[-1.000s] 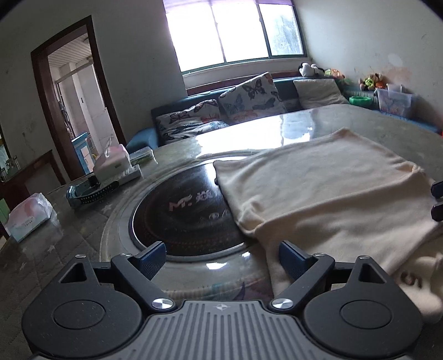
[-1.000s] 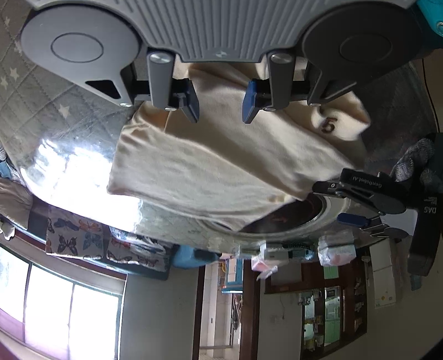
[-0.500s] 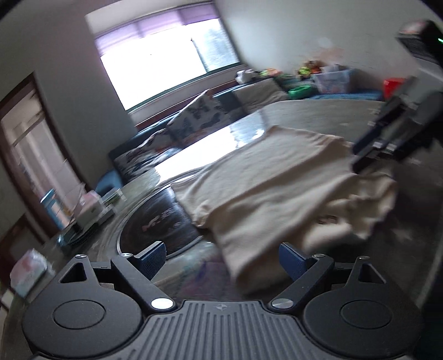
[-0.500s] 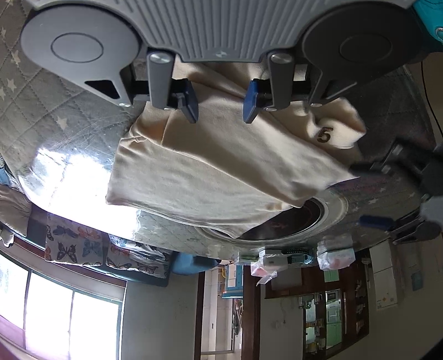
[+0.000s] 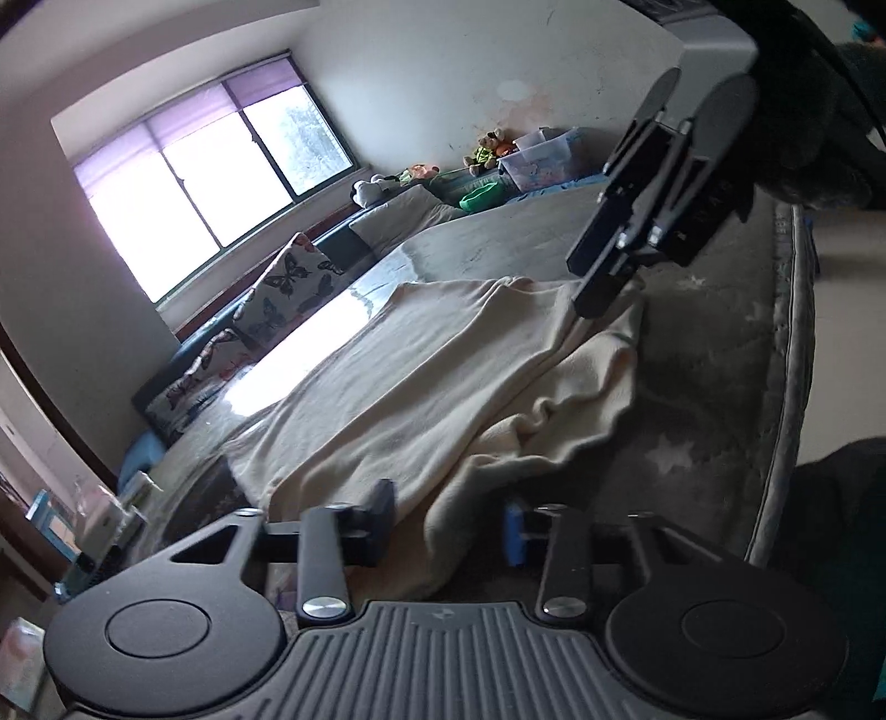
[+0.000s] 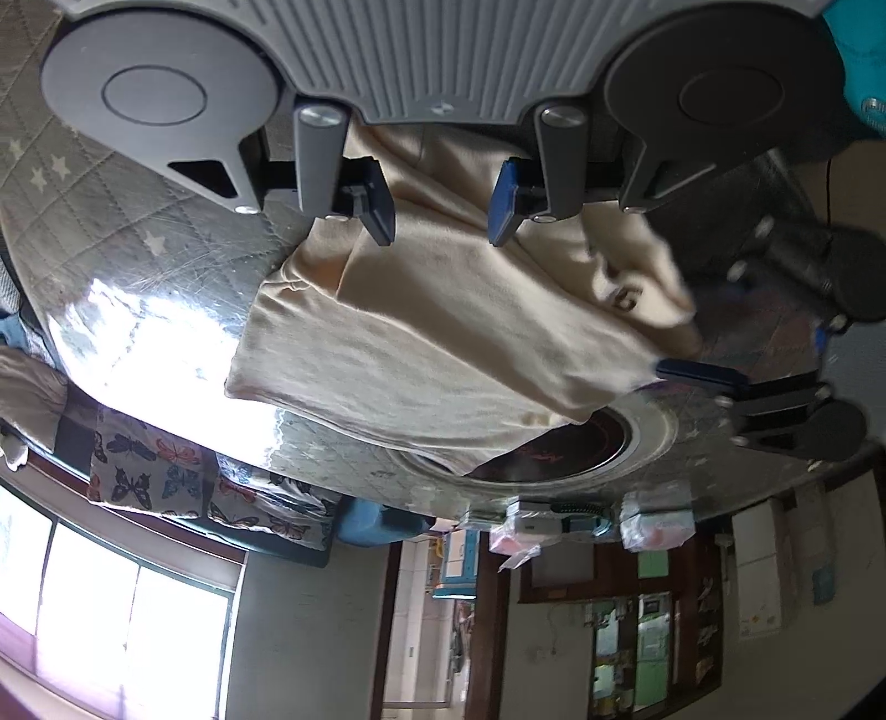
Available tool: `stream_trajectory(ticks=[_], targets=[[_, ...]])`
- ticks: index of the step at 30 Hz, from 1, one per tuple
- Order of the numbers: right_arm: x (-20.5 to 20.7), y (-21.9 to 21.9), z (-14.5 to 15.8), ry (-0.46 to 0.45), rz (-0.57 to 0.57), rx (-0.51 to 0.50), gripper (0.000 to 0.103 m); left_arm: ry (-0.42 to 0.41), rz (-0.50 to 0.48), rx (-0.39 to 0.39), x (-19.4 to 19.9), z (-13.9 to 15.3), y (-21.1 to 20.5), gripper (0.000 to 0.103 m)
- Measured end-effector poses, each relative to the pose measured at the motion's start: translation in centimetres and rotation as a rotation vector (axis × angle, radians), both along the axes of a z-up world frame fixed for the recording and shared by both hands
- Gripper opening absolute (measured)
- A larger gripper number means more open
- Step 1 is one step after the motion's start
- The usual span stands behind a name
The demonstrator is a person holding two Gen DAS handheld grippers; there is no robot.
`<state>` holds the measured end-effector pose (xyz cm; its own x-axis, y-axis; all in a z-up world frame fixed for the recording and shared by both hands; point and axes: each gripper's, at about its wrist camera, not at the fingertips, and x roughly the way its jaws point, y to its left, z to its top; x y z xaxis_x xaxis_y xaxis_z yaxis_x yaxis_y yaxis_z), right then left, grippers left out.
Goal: Fold clothes
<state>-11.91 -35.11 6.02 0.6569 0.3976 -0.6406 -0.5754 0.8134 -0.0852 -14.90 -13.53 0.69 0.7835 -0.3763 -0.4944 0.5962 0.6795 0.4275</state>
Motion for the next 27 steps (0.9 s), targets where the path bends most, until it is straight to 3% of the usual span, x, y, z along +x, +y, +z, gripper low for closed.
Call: stream_trajectory(ticks=[1,2,3,9,12,15,20,24,27], targets=[[-0.2,0.0,0.1,-0.002,0.008,-0.010,0.040,0.001,-0.010,-0.002,0.1,-0.1,-0.2,0.020],[-0.7,0.0,0.1,-0.009,0.025,-0.029,0.055,0.004,-0.015,-0.009,0.4,0.0,-0.4,0.019],[-1.1,0.0,0.2,-0.018,0.042,-0.050,0.060,0.016,-0.003,-0.034,0.9,0.4,-0.3,0.015],[-2.8,0.9,-0.3,-0.095,0.161,-0.151,0.068,0.088,0.063,-0.169,4.1,2.5,0.5,0.013],[-2.5,1.8,-1.0,-0.134,0.195,-0.184,0.068,0.110,0.078,-0.191,5.0,2.7,0.8,0.013],[-0.8,2.7,-1.6,-0.130,0.193,-0.143,0.059,0.127,0.087,-0.191,5.3,2.5,0.8,0.014],[1.8,2.9,-1.7,-0.026,0.177,-0.062,0.023,0.120,0.084,-0.165,4.5,2.0,1.0,0.019],[2.7,2.6,-1.3,0.017,0.154,-0.011,0.017,0.087,0.084,-0.122,3.2,1.4,1.2,0.033],[2.9,2.3,-0.9,0.021,0.138,0.019,0.016,0.059,0.085,-0.076,2.2,0.8,1.5,0.034]])
